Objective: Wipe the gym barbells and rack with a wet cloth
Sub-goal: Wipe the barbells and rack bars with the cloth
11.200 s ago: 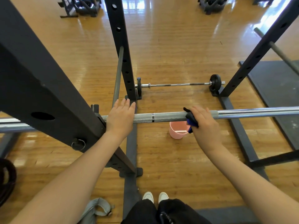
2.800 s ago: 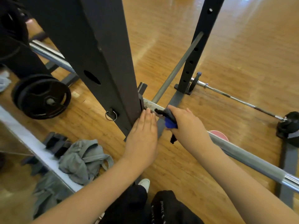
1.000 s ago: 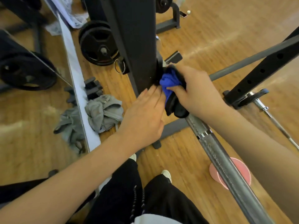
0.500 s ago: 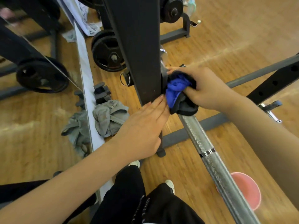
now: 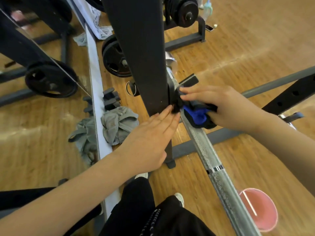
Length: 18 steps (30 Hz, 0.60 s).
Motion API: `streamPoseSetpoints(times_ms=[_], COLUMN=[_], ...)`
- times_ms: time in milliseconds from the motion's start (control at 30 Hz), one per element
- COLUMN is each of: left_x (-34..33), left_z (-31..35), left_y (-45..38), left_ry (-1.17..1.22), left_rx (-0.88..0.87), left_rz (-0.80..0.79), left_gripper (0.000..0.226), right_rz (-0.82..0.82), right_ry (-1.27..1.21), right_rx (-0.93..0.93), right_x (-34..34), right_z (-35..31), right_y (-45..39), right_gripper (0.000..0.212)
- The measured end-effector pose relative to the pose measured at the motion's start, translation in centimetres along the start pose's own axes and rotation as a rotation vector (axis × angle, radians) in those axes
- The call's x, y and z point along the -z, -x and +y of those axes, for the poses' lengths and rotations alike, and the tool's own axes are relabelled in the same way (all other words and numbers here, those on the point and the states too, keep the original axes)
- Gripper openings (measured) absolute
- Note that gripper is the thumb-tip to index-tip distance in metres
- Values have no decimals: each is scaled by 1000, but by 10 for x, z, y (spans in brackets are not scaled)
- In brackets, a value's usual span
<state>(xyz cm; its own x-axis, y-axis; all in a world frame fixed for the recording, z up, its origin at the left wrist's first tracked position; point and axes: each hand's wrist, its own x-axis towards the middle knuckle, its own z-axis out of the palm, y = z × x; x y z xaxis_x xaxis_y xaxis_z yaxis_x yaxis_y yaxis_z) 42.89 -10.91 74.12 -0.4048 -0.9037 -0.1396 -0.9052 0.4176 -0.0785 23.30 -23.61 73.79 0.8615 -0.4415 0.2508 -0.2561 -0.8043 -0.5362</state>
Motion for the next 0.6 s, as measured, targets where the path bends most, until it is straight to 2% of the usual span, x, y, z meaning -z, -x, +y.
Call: streamPoseSetpoints(times_ms=[133, 233, 367, 500, 600], left_x=[-4, -3, -4, -5, -6], left_z=[0, 4, 3, 4, 6], left_y=[-1, 0, -1, -1, 0], left_ry=[0, -6, -34, -6, 10], left_rx=[-5, 22, 27, 28, 38], left_rz=[17, 30, 42, 62, 76], left_gripper=[92, 87, 92, 92, 92], right_rz=[-27, 7, 38, -48, 13], right_ry=[5, 92, 156, -42, -227], right_rx=[106, 163, 111, -6, -60], right_x=[4, 2, -4, -10, -20], right_z=[-1, 10, 19, 7, 7], right_y=[23, 2, -18, 11, 19], right_gripper=[58, 46, 53, 66, 65])
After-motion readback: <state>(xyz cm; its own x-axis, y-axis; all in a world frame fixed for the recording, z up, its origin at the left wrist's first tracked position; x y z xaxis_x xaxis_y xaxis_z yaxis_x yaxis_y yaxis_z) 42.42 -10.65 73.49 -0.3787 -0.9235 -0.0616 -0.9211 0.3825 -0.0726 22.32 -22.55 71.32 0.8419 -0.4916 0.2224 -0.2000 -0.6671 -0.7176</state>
